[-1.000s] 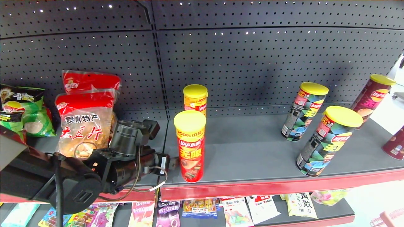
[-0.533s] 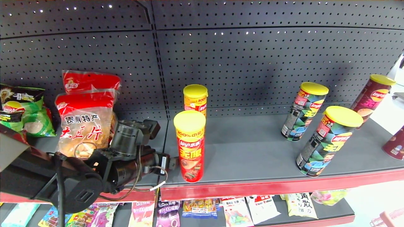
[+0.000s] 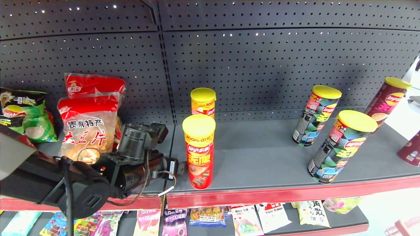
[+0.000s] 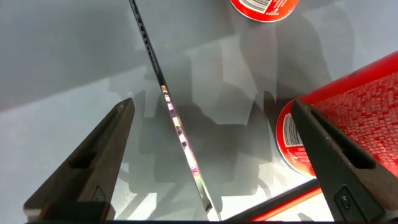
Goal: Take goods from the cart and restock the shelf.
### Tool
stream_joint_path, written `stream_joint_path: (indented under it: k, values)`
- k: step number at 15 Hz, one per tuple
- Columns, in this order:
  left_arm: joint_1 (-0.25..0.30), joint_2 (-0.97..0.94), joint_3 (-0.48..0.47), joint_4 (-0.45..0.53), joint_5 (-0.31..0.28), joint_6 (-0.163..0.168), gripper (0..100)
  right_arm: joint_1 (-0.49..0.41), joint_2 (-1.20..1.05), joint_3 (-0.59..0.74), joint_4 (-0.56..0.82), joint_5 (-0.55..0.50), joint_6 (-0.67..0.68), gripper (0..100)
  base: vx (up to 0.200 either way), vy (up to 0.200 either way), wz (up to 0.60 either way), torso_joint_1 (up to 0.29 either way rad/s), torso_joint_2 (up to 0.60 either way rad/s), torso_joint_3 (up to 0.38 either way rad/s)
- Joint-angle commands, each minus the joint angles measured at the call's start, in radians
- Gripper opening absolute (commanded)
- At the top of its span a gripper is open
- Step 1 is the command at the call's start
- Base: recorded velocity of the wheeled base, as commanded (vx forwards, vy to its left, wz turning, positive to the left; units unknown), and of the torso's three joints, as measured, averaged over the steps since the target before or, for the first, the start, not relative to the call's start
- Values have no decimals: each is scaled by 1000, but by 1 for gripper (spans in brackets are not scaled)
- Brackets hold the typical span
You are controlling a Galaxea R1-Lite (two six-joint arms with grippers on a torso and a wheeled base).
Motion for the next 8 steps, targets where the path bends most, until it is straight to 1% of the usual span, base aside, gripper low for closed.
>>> stream_joint_path:
  k: [1,7,8]
  values:
    - [0,1,0,0,0,-1,100,0,0,-1,0,0,0,100,0,0,0,0,0,0]
    - [-8,7,-10,0,2,-2,100,0,0,0,0,0,0,100,0,0,0,0,0,0]
    - [-8,6,-8,0,5,-7,100,0,0,-1,0,0,0,100,0,0,0,0,0,0]
